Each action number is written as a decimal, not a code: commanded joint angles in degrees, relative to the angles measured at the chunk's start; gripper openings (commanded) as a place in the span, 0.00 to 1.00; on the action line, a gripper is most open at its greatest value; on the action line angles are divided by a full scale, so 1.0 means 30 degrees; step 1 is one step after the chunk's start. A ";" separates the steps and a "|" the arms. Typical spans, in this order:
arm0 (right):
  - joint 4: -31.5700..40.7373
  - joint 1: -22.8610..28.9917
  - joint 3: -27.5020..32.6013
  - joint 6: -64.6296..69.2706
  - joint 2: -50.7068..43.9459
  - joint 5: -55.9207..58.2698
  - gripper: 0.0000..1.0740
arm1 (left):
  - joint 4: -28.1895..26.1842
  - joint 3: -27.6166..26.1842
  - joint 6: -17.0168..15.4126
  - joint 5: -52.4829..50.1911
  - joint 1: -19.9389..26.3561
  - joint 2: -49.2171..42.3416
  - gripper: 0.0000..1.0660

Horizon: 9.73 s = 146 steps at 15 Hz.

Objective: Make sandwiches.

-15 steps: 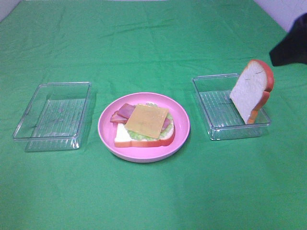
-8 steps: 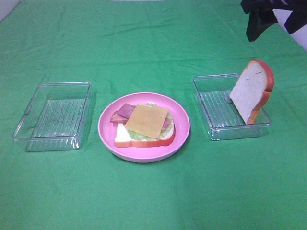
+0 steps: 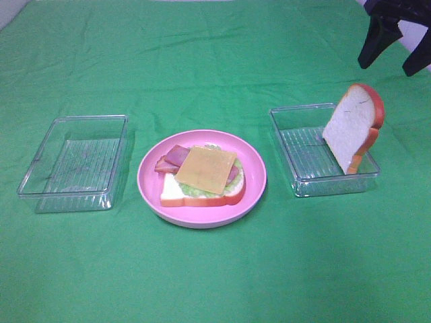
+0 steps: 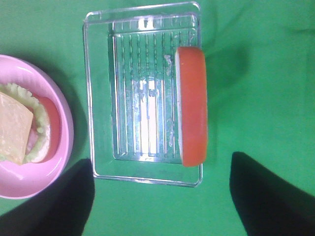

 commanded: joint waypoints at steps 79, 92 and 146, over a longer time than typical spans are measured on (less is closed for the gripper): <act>0.8919 0.5539 1.1478 -0.4259 -0.4545 -0.8155 0.70 | -0.0057 0.0038 -0.0095 -0.0306 -0.0038 -0.0325 0.62; -0.3438 0.5539 2.0340 0.0267 -2.7674 -0.0516 0.70 | -0.1585 0.0038 0.1853 -0.0363 -0.0038 -0.0325 0.62; -0.2368 0.0210 2.2842 -0.1070 -3.6975 -0.2617 0.70 | -0.3094 0.0038 0.2769 -0.0382 0.9015 -0.0286 0.62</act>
